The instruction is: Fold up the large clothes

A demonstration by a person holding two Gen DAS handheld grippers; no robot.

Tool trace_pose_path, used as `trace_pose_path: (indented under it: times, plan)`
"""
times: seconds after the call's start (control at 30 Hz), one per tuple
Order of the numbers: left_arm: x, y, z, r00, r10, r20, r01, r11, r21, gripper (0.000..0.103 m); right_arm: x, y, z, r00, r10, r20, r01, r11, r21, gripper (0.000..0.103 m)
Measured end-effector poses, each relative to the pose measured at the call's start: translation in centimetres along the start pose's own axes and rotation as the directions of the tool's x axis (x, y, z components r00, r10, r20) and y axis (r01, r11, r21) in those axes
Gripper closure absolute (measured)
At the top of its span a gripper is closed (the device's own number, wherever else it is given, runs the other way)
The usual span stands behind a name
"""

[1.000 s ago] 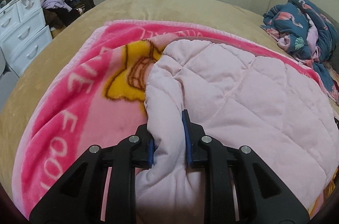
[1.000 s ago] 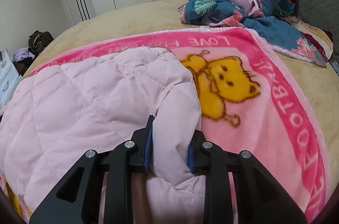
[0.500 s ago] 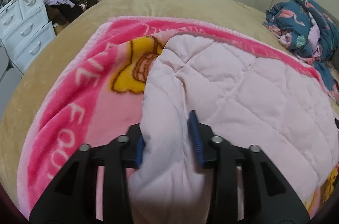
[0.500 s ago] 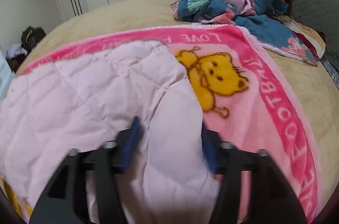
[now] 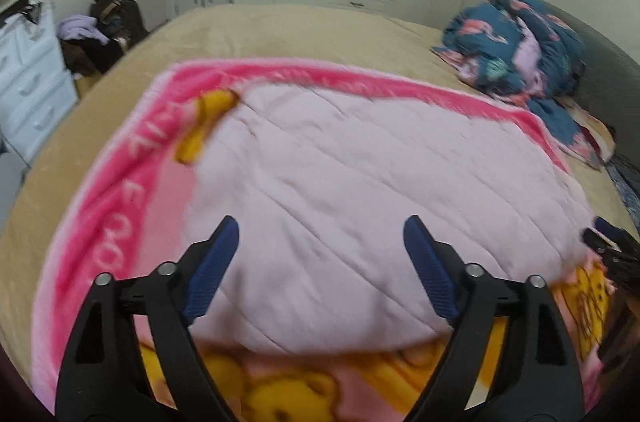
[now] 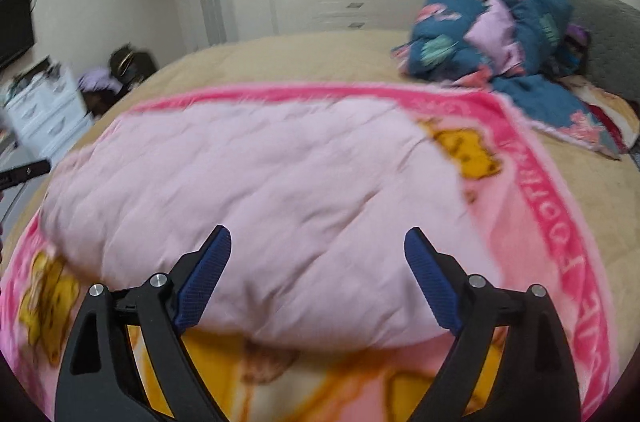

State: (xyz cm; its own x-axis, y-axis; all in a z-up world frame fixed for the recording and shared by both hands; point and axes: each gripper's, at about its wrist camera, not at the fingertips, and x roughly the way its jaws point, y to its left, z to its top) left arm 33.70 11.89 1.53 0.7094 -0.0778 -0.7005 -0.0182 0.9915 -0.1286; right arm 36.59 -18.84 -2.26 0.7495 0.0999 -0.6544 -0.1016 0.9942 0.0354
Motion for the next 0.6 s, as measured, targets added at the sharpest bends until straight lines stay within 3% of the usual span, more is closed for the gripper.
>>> trace_pose_path:
  times: [0.07,0.13,0.2,0.27,0.37,0.6]
  plan:
    - [0.9,-0.6,-1.1,0.999,0.001,-0.036,-0.001,1.0,0.002,0.024,1.6,0.4,-0.8,0.995,0.028,-0.099,-0.026,0.999,0.02,0.004]
    - [2.9,-0.7,-2.1,0.995,0.011,-0.101,-0.012,1.0,-0.013,0.024,3.4,0.6,-1.7,0.982,-0.002,-0.19,0.005,1.0,0.016,0.004]
    - [4.7,-0.4,-3.0,0.99,0.021,-0.142,-0.024,1.0,-0.02,0.021,3.5,1.0,-2.2,0.982,-0.012,-0.187,0.012,1.0,-0.001,0.004]
    - [4.7,-0.3,-3.2,0.991,0.021,-0.136,-0.024,0.999,-0.024,0.021,2.9,1.2,-2.1,0.983,-0.013,-0.183,0.014,1.0,0.003,0.004]
    - [2.7,-0.1,-3.1,0.994,0.004,-0.106,-0.011,0.998,-0.064,0.009,0.6,0.4,-2.0,0.99,0.053,-0.129,-0.043,0.996,0.078,0.004]
    - [-1.8,0.9,-4.1,0.997,0.024,-0.071,-0.033,0.99,-0.139,0.009,-3.6,-2.6,-2.8,0.994,0.086,-0.063,-0.067,0.967,0.247,0.004]
